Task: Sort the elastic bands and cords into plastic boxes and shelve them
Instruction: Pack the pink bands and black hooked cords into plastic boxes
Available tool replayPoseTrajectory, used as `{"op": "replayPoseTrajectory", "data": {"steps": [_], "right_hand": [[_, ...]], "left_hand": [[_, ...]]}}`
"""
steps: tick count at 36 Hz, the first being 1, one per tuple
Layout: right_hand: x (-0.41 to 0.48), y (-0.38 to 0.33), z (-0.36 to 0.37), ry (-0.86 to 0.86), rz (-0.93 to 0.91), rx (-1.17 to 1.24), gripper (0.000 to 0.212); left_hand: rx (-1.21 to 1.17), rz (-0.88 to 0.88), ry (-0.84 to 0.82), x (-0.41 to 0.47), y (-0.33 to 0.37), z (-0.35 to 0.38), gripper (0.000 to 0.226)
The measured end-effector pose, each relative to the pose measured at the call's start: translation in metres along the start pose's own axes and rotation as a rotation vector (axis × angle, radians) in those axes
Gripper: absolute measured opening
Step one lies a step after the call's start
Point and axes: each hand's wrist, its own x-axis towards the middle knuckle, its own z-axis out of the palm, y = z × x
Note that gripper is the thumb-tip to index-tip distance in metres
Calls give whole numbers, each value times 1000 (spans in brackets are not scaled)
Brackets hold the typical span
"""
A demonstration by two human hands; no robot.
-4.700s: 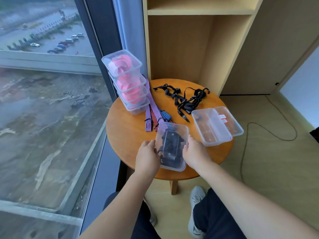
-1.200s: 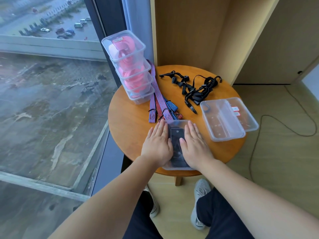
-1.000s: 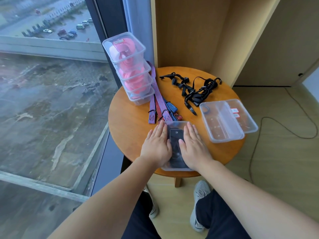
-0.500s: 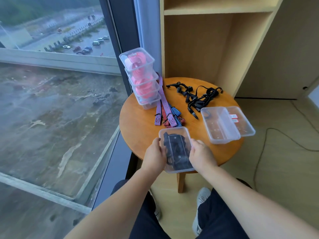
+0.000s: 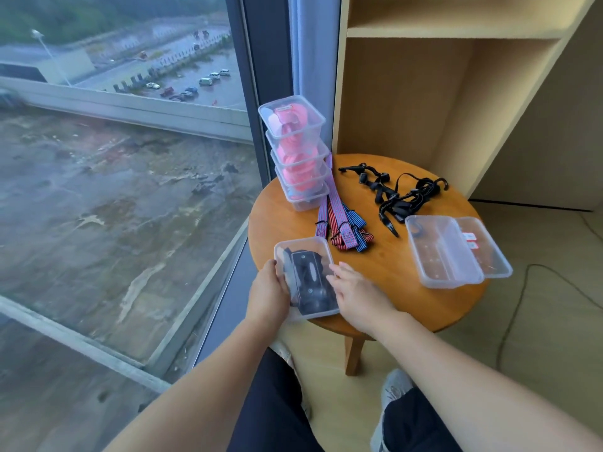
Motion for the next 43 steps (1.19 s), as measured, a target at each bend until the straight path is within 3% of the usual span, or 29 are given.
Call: {"op": "replayPoseTrajectory", "data": {"steps": [19,31,36,43], "right_hand": [[101,-6,-11,-64,-37,-107,51],[117,1,-12,-86,-65,-66,47],[106,19,-34,80,-17,-80,34],[66,75,-61,184,151,-135,29]], "left_hand": [[11,-46,43,96,7,-19,25],[413,29,28,114,13,-27,30],[436,143,75,110,28,-31,36],[375,264,26,90,55,-16,33]]}}
